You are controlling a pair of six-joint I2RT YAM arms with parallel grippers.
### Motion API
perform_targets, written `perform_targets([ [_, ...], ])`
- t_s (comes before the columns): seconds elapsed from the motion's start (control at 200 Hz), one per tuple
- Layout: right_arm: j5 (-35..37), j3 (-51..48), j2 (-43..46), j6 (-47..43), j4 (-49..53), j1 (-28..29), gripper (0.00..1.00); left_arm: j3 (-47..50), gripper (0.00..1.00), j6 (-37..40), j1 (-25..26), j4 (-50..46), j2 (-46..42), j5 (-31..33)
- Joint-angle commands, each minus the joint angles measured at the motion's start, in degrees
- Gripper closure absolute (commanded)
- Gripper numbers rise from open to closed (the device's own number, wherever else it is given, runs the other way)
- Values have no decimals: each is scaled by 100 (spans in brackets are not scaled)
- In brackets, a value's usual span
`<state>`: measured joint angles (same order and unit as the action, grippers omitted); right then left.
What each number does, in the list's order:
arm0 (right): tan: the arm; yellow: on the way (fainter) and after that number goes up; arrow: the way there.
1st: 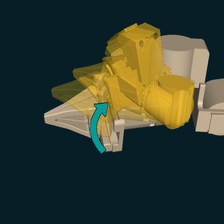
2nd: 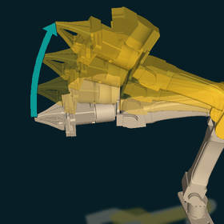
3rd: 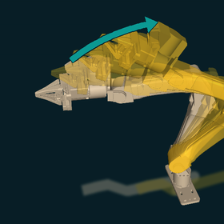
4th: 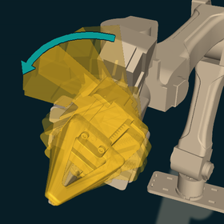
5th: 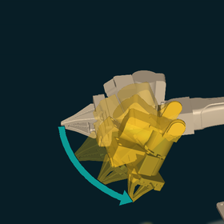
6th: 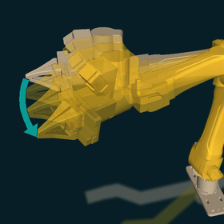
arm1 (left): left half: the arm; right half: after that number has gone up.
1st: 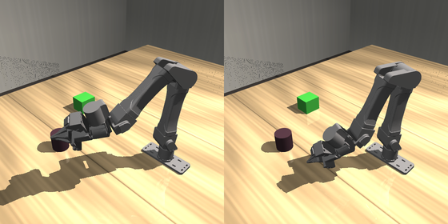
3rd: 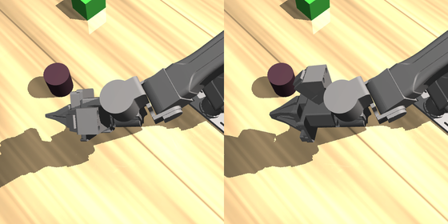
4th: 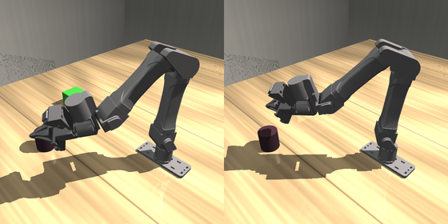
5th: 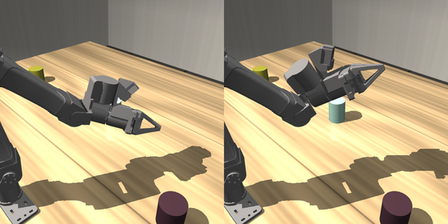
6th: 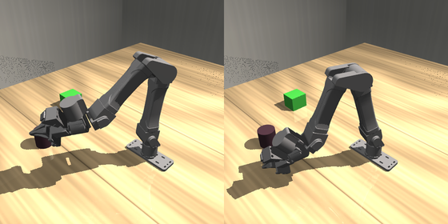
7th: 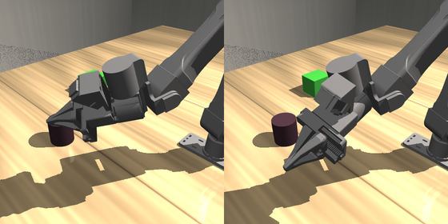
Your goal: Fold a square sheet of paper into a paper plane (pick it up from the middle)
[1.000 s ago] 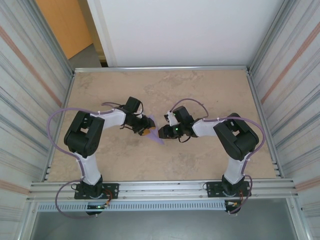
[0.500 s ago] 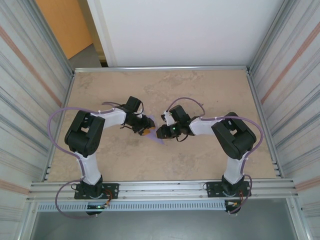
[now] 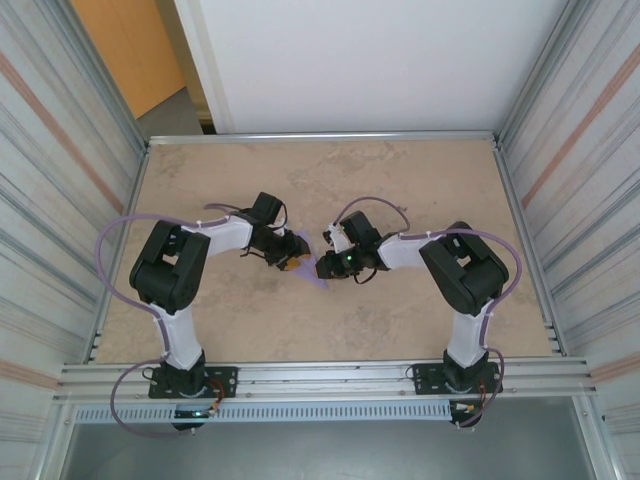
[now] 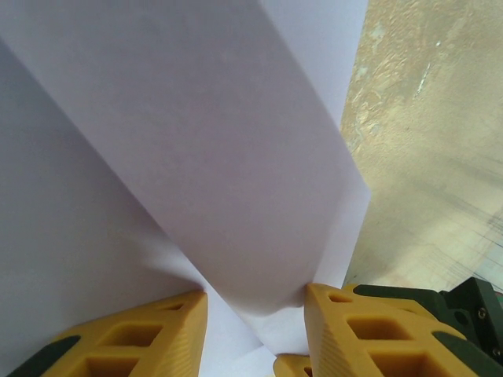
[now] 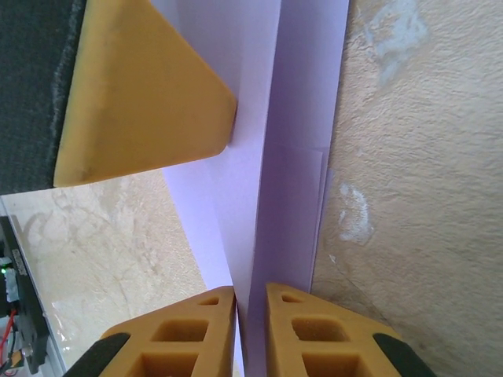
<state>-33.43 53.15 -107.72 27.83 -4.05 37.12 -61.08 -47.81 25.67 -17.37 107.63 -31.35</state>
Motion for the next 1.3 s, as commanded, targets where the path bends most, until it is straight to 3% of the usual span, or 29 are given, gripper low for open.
perform_targets([
  [0.0, -142, -85, -203, -52, 137, -12, 84, 180, 61, 109, 76, -742, 349, 519],
  [0.421, -236, -49, -406, -73, 277, -72, 85, -699, 59, 584, -52, -1014, -322, 59],
  [0.596, -198, -15, -460, -46, 344, -94, 84, -467, 58, 764, -250, -513, -865, -131],
  [0.817, -214, 81, -521, -37, 405, -108, 84, 207, 73, 365, -263, 813, -767, -783],
  [0.952, -217, 91, -524, -35, 432, -118, 84, 481, 82, 211, -305, 1385, -675, -860],
  [1.298, -229, 109, -552, -2, 432, -137, 84, 1084, 85, 220, -409, 2198, -826, -933],
])
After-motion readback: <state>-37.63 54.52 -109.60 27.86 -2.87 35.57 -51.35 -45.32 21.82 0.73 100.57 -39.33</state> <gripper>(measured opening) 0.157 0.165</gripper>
